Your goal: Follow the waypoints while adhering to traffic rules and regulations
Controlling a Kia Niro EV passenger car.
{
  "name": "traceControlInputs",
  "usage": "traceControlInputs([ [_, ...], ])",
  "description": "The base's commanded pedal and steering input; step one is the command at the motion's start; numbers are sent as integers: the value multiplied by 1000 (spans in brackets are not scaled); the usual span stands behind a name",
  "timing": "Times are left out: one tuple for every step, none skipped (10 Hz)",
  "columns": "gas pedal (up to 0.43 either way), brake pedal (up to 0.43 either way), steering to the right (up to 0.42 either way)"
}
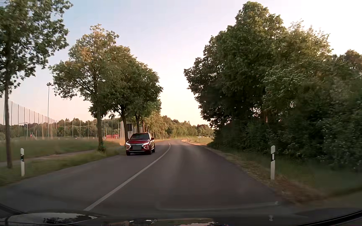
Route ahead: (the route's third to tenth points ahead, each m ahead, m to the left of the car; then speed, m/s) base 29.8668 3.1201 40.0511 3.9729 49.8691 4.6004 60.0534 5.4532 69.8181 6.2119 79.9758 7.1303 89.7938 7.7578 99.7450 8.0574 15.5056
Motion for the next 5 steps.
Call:
traceControlInputs([
  [488, 18, -18],
  [488, 12, -20],
  [488, 12, -21],
  [488, 18, -23],
  [488, 18, -24],
])
